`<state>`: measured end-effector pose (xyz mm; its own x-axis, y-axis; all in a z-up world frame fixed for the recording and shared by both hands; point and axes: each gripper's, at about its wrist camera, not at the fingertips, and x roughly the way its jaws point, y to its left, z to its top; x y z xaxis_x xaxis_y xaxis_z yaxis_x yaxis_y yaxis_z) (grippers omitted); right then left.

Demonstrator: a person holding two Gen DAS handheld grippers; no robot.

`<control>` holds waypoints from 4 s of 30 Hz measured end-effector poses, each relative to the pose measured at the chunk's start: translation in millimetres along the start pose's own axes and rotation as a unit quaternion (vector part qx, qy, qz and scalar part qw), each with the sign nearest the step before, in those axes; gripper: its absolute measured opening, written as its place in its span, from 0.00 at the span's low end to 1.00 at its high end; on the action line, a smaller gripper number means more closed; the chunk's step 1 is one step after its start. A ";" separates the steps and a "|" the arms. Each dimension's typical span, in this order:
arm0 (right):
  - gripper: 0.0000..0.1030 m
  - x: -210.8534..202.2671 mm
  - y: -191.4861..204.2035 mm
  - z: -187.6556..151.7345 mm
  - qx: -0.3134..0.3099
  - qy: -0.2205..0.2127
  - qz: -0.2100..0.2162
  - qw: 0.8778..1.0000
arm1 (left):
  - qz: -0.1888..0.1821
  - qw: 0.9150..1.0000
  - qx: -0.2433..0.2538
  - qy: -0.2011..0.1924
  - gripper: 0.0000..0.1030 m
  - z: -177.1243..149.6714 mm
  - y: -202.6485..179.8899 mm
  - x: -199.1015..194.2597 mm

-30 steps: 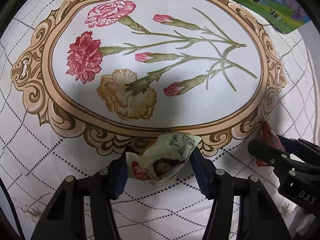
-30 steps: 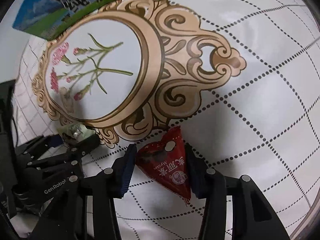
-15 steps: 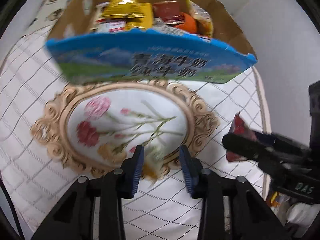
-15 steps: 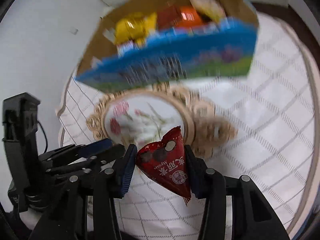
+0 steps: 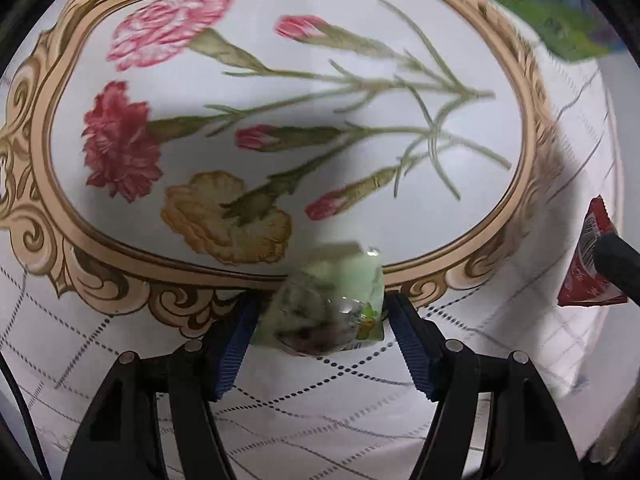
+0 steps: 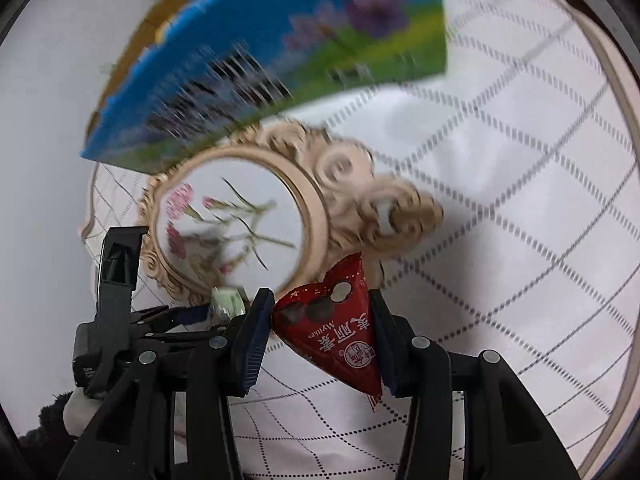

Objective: Organize snacks

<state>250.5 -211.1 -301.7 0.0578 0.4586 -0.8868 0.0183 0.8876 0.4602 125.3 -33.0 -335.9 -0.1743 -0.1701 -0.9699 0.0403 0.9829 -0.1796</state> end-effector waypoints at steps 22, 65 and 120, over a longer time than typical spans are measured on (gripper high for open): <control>0.48 -53.9 48.8 10.9 -0.055 -0.049 0.043 0.996 | -0.046 0.981 0.002 -0.189 0.55 -27.9 -10.0 -175.6; 0.96 -59.7 67.3 184.2 -0.079 -0.095 -0.156 0.980 | 0.066 0.975 -0.053 -0.207 0.89 149.2 27.0 -170.1; 1.00 -276.3 149.2 -45.3 -0.154 -0.330 -0.146 0.920 | 0.095 0.893 -0.056 -0.437 1.00 -100.4 -17.7 -325.9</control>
<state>192.1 -203.4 10.0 0.6899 0.1636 -0.7052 -0.1487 0.9854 0.0832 82.6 12.1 -0.1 0.6614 0.0579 -0.7478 -0.1187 0.9925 -0.0281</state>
